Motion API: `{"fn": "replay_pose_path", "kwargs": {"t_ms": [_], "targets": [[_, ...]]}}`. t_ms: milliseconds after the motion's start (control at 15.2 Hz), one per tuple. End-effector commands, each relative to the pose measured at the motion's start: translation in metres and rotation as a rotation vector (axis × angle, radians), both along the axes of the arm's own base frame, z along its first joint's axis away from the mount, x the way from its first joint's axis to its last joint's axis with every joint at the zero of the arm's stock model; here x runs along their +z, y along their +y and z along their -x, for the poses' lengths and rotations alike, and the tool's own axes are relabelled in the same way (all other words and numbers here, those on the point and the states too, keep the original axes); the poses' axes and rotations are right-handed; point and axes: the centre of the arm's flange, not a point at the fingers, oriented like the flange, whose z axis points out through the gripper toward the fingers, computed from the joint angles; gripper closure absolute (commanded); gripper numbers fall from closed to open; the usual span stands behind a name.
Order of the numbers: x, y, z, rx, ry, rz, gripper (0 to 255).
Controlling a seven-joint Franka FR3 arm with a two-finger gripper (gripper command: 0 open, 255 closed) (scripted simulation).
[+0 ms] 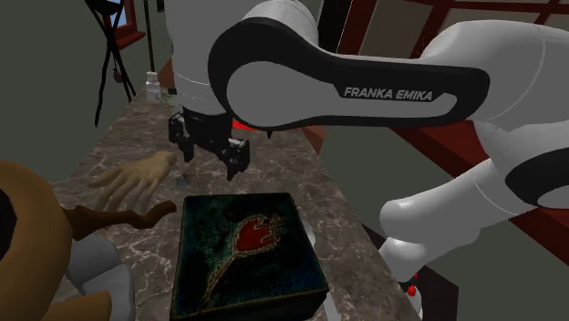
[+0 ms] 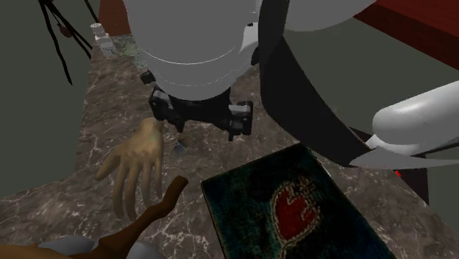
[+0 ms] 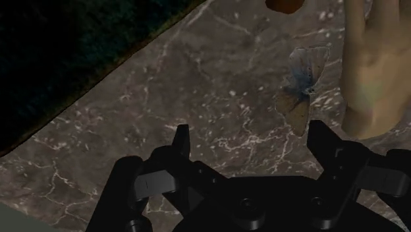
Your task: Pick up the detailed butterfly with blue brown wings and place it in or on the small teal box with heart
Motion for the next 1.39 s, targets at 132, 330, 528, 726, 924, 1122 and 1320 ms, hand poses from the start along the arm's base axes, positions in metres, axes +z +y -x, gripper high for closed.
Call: {"fn": "replay_pose_path", "kwargs": {"t_ms": [132, 330, 528, 726, 924, 1122, 1320], "targets": [[0.002, 0.035, -0.042, -0.159, -0.027, -0.001, 0], [-0.014, 0.032, -0.044, -0.159, -0.027, -0.001, 0], [-0.029, 0.029, -0.047, -0.159, -0.027, -0.001, 0], [-0.037, 0.028, -0.048, -0.159, -0.027, -0.001, 0], [-0.037, 0.028, -0.048, -0.159, -0.027, -0.001, 0], [-0.037, 0.028, -0.048, -0.159, -0.027, -0.001, 0], [-0.037, 0.028, -0.048, -0.159, -0.027, -0.001, 255]]}}
